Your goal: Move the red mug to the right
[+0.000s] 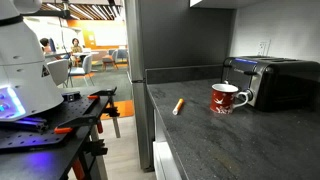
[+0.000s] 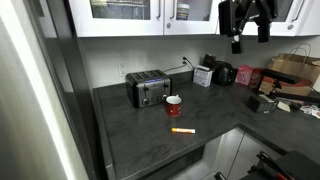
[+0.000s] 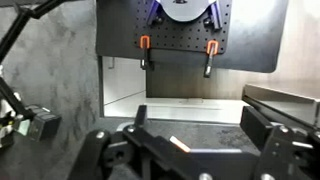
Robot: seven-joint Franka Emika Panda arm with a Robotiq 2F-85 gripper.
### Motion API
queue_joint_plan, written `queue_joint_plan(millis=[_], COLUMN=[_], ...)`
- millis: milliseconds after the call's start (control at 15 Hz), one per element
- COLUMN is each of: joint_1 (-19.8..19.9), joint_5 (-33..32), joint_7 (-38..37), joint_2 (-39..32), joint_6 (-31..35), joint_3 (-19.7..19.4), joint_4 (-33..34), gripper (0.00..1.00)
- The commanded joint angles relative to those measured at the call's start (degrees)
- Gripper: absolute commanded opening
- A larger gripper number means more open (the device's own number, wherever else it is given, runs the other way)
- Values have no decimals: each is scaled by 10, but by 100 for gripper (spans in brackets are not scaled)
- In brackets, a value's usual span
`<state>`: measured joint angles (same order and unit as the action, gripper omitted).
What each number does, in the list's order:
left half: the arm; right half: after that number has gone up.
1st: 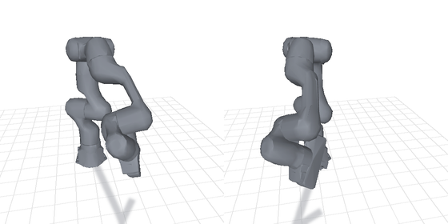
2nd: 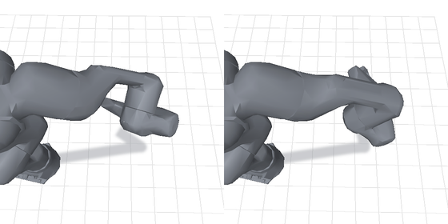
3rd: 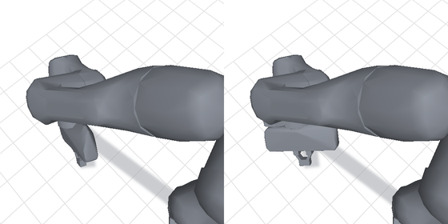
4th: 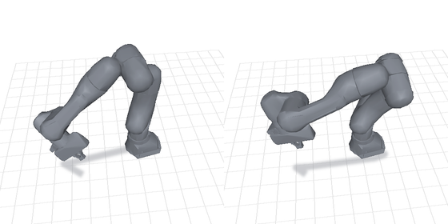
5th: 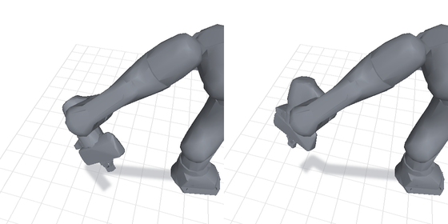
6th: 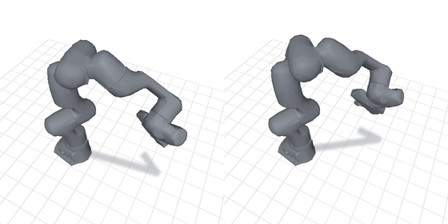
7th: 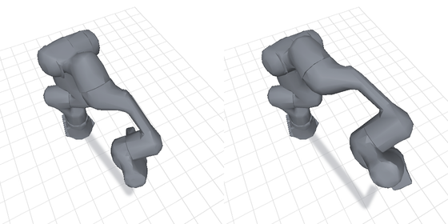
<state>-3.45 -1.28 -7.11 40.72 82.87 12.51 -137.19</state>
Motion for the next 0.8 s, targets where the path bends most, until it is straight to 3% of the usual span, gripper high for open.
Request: queue_joint_plan(millis=[0,400,533,733], joint_1=[-13,-13,-10,2], joint_5=[-5,-5,0,13], joint_7=[-7,-7,-9,-24], joint_2=[-2,-2,-5,-17], joint_6=[-1,-1,27,130], joint_3=[-9,-9,-15,-34], joint_4=[1,1,-5,-28], gripper=[100,100,100,100])
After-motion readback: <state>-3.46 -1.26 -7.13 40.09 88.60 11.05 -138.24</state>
